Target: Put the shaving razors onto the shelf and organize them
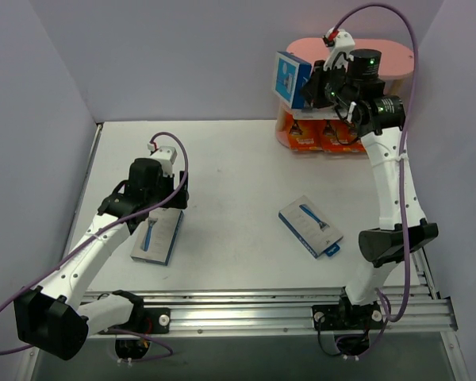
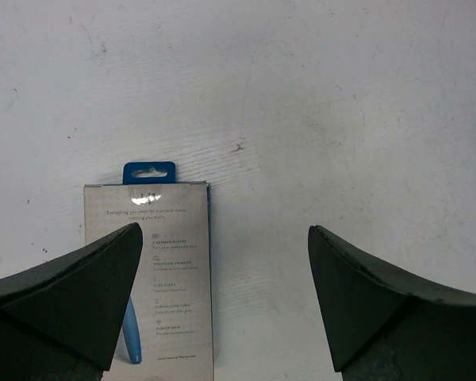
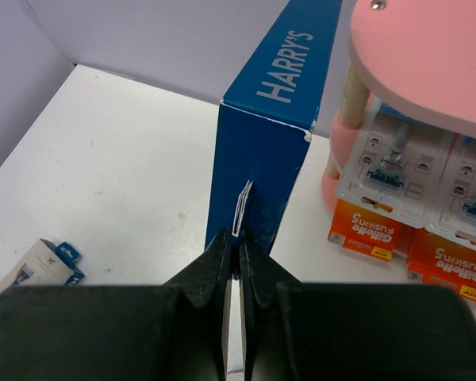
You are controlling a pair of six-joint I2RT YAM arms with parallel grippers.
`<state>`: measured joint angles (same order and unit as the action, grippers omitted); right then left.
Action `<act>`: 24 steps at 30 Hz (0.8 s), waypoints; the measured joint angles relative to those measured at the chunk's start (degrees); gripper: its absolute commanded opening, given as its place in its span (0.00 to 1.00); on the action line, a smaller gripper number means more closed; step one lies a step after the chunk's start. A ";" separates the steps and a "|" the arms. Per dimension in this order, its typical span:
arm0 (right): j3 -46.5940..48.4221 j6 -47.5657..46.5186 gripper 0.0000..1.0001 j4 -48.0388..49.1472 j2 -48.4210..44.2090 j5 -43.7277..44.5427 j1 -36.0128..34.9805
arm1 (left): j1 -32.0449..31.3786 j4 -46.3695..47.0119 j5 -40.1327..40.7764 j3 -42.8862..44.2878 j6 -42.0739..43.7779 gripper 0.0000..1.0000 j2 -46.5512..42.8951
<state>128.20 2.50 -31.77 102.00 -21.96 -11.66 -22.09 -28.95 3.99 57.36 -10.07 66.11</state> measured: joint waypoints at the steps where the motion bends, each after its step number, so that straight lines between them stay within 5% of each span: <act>1: -0.57 0.02 0.00 0.66 -0.85 0.00 0.26 | 0.00 0.00 0.00 0.00 0.00 0.95 0.00; 10: -11.17 5.16 0.00 11.30 -9.03 0.07 6.23 | 0.00 -0.02 -0.02 0.00 0.00 0.95 0.00; 24: -38.71 31.95 0.00 39.63 -16.31 -3.48 24.55 | -0.31 -0.04 -0.26 0.00 0.00 0.95 0.00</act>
<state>89.49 34.46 7.86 85.69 -25.43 12.88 -22.39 -28.99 3.73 57.36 -10.07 66.11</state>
